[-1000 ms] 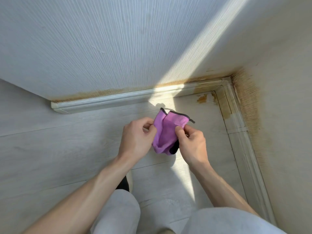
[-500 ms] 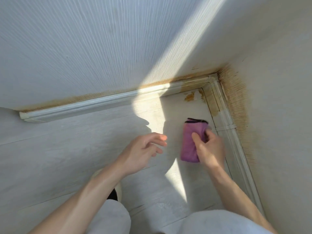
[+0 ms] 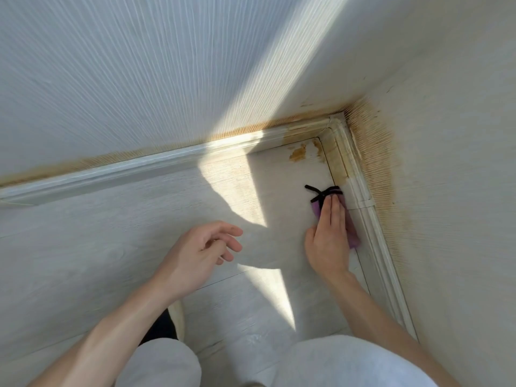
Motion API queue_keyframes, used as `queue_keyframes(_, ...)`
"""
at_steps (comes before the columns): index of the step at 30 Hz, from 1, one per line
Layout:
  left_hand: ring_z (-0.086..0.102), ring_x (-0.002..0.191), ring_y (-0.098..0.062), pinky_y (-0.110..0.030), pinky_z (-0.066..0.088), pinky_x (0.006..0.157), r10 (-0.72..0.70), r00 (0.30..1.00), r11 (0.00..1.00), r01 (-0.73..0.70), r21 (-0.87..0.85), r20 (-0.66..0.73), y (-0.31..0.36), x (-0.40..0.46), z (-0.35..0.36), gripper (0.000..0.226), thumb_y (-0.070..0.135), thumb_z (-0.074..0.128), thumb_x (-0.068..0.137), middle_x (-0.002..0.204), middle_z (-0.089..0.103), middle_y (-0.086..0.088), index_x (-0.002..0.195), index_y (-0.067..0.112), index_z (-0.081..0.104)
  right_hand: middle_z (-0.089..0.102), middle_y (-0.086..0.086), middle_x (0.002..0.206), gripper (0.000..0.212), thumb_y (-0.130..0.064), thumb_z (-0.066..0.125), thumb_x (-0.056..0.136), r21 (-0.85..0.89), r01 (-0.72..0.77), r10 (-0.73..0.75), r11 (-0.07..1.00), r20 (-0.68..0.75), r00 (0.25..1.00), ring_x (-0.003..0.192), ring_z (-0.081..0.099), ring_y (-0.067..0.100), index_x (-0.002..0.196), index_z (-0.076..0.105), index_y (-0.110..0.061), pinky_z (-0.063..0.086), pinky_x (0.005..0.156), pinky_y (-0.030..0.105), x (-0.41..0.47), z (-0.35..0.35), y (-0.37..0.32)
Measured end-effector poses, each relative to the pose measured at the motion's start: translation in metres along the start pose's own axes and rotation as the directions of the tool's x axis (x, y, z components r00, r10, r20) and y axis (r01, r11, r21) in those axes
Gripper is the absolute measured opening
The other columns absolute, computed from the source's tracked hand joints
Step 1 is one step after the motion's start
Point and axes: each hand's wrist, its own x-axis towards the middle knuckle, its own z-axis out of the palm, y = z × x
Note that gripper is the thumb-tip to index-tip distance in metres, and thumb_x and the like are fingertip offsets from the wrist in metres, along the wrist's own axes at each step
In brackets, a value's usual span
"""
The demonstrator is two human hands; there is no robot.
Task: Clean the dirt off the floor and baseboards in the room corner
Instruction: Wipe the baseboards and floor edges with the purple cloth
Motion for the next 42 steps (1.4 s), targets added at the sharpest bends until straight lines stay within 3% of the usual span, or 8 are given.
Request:
queue_keyframes(5,0.072,0.085,-0.014,-0.036,0.057,0.082,-0.031,0.999,1.0,0.031,0.003,-0.041,-0.006,-0.009,-0.01,0.046,-0.005,0.045,0.097,0.096,0.077,0.009,0.109,0.031,0.072,0.011,0.014,0.171,0.075,-0.006,0.045,0.096,0.111,0.037,-0.038,0.993,0.003,0.999,0.158,0.007,0.029,0.163,0.012,-0.002,0.012,0.129,0.043,0.043,-0.012,-0.027)
queue_keyframes(10,0.071,0.085,-0.013,-0.036,0.056,0.083,-0.059,0.996,0.998,0.06,0.005,-0.062,-0.008,-0.014,-0.017,0.047,-0.005,0.046,0.096,0.096,0.077,0.009,0.106,0.033,0.073,0.021,0.006,0.167,0.066,-0.018,0.052,0.098,0.148,0.023,-0.022,0.989,-0.007,1.0,0.152,0.024,0.024,0.159,0.027,-0.009,0.03,0.119,0.044,0.12,-0.035,-0.069)
queue_keyframes(14,0.072,0.086,-0.011,-0.037,0.056,0.084,-0.045,0.995,0.999,0.045,-0.006,-0.091,-0.006,-0.022,-0.024,0.046,-0.004,0.047,0.096,0.097,0.076,0.01,0.107,0.033,0.073,0.014,0.001,0.171,0.076,-0.013,0.056,0.096,0.098,0.067,-0.07,0.993,0.02,0.997,0.156,0.019,0.02,0.163,0.02,-0.015,0.031,0.119,0.041,0.104,-0.039,-0.055)
queue_keyframes(19,0.071,0.084,-0.016,-0.041,0.056,0.084,-0.068,0.987,0.997,0.062,-0.046,-0.147,-0.01,-0.028,-0.03,0.047,-0.007,0.046,0.096,0.096,0.077,0.007,0.106,0.029,0.073,0.035,0.012,0.162,0.062,-0.009,0.057,0.093,0.101,-0.042,0.054,0.994,-0.122,0.991,0.146,0.036,0.032,0.153,0.041,-0.005,0.039,0.115,0.051,0.126,-0.026,-0.075)
queue_keyframes(25,0.071,0.083,-0.015,-0.04,0.056,0.083,-0.061,0.987,0.998,0.056,-0.042,-0.146,-0.004,-0.024,-0.029,0.046,-0.008,0.046,0.096,0.095,0.077,0.007,0.106,0.029,0.074,0.041,0.009,0.16,0.055,-0.003,0.049,0.098,0.059,0.356,-0.353,0.933,-0.062,0.934,0.146,0.036,0.027,0.153,0.044,-0.007,0.034,0.12,0.042,0.093,-0.023,-0.06)
queue_keyframes(31,0.071,0.083,-0.015,-0.038,0.056,0.081,-0.061,0.99,0.998,0.057,-0.037,-0.127,-0.005,-0.026,-0.024,0.046,-0.007,0.047,0.096,0.095,0.077,0.006,0.105,0.028,0.074,0.033,0.011,0.165,0.061,-0.029,0.046,0.104,0.062,0.001,0.008,0.998,-0.152,0.988,0.149,0.03,0.031,0.159,0.032,-0.007,0.03,0.119,0.05,0.109,-0.011,-0.085)
queue_keyframes(37,0.071,0.082,-0.014,-0.037,0.055,0.08,-0.061,0.993,0.998,0.059,-0.024,-0.1,-0.004,-0.026,-0.022,0.045,-0.007,0.047,0.095,0.094,0.077,0.006,0.104,0.028,0.073,0.032,0.006,0.166,0.058,-0.029,0.041,0.105,-0.066,0.458,-0.46,0.886,-0.012,0.888,0.152,0.029,0.022,0.16,0.032,-0.012,0.024,0.126,0.041,0.078,-0.012,-0.067)
queue_keyframes(42,0.07,0.081,-0.016,-0.038,0.055,0.08,-0.089,0.987,0.995,0.083,-0.05,-0.134,-0.01,-0.026,-0.02,0.047,-0.009,0.046,0.093,0.093,0.077,0.005,0.103,0.027,0.074,0.032,0.012,0.165,0.065,-0.039,0.044,0.104,0.068,0.021,-0.011,0.997,-0.138,0.99,0.151,0.028,0.03,0.159,0.033,-0.007,0.026,0.123,0.049,0.102,-0.009,-0.088)
